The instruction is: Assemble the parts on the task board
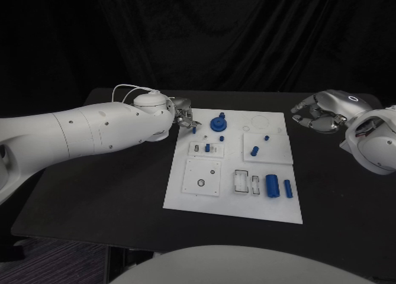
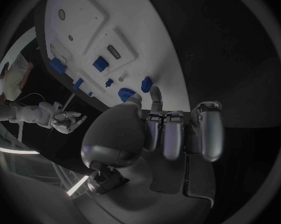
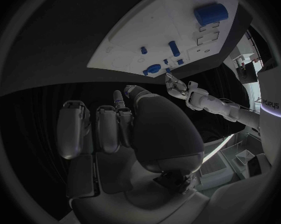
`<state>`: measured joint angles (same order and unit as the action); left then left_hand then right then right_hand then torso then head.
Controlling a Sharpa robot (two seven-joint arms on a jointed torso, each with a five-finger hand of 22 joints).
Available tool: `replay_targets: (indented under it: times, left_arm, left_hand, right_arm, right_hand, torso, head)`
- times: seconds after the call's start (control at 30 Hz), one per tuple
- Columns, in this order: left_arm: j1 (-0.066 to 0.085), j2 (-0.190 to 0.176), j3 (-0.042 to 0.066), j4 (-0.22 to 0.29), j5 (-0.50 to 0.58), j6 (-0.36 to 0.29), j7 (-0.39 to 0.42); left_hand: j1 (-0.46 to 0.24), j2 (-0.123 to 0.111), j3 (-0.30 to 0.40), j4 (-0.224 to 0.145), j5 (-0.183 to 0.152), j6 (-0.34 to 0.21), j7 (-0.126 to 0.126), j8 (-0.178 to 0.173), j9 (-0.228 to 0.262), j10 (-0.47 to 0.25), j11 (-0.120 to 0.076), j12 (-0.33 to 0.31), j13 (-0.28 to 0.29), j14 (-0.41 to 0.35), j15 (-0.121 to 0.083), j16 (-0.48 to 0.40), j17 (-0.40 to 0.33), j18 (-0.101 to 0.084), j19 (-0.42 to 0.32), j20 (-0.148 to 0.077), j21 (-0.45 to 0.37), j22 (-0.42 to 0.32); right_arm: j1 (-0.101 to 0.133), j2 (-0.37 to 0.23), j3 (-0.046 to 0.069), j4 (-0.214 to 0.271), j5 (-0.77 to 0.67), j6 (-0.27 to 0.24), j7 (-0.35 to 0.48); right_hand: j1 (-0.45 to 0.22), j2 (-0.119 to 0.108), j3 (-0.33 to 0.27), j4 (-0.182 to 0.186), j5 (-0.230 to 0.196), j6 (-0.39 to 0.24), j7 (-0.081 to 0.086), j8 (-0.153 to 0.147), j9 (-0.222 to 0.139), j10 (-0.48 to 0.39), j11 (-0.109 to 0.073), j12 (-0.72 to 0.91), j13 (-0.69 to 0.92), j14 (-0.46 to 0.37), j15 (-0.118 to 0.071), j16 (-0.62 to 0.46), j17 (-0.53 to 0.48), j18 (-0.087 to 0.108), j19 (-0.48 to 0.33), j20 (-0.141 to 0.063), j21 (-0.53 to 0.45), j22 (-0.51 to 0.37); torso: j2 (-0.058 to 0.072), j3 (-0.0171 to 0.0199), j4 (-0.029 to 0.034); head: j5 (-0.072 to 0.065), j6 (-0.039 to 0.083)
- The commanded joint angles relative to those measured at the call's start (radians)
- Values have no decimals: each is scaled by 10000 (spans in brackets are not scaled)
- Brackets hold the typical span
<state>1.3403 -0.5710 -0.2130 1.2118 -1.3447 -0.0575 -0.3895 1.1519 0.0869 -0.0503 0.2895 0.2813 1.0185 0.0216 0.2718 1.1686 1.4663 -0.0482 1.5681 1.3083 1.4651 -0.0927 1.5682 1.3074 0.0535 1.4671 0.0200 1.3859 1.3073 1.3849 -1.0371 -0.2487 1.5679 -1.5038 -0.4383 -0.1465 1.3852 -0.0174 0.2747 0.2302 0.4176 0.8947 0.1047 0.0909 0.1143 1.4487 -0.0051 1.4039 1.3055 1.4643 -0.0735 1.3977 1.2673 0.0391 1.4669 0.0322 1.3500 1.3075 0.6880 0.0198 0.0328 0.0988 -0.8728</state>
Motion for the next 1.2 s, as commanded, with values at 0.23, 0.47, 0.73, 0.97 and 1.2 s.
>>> replay_targets:
  times: [0.23,0.47,0.73,0.97,1.2]
  left_arm:
    - [-23,53,8,-27,-14,209,-60]
    - [-37,75,8,-49,-14,280,-98]
    - [-49,85,8,-55,-14,394,-154]
    - [-58,99,8,-63,-14,491,-157]
    - [-67,113,8,-75,-14,488,-114]
  left_hand:
    - [125,-5,90,-14,77,31,0,-59,18,1045,31,27,2625,1057,28,26,2634,-77,54,43,-59,2027]
    - [147,0,119,-13,98,34,-2,-63,24,1045,31,27,2625,1057,28,26,2634,-75,48,43,-70,2024]
    - [167,-5,140,-14,116,31,-2,-69,29,1045,30,27,2625,1057,27,26,2634,-69,36,43,-93,2017]
    - [165,-8,151,-5,127,22,3,-78,30,1045,32,27,2625,1057,28,26,2634,-59,14,43,-135,2004]
    - [461,-82,604,-25,324,-10,-16,-180,63,1045,22,27,2625,1057,22,26,2634,-54,-10,40,-171,1998]
  right_arm:
    - [-31,-9,7,1,-28,-36,-3]
    - [-32,-7,7,2,-28,-37,4]
    - [-32,-2,7,4,-28,-56,21]
    - [-35,1,7,-4,-28,-52,23]
    - [-37,4,7,-4,-28,-37,20]
  right_hand:
    - [-11,-80,49,3,39,-5,13,-68,-10,-67,19,-51,-563,517,27,-61,-10,122,235,64,-46,1948]
    - [-11,-80,49,3,39,-5,13,-68,-10,-67,19,-51,-563,517,27,-61,-10,122,235,64,-46,1948]
    - [-11,-80,49,3,39,-5,13,-68,-10,-67,19,-51,-563,517,27,-61,-10,122,235,64,-46,1948]
    - [-11,-80,49,3,39,-5,13,-68,-10,-67,19,-51,-563,517,27,-61,-10,122,235,64,-46,1948]
    - [-11,-80,49,3,39,-5,13,-68,-10,-67,19,-51,-563,517,27,-61,-10,122,235,64,-46,1948]
  torso:
    - [1,1,4]
    - [6,0,9]
    - [4,1,-2]
    - [4,2,2]
    - [2,3,3]
  head:
    - [-14,2]
    - [-49,2]
    - [27,2]
    - [51,2]
    - [46,2]
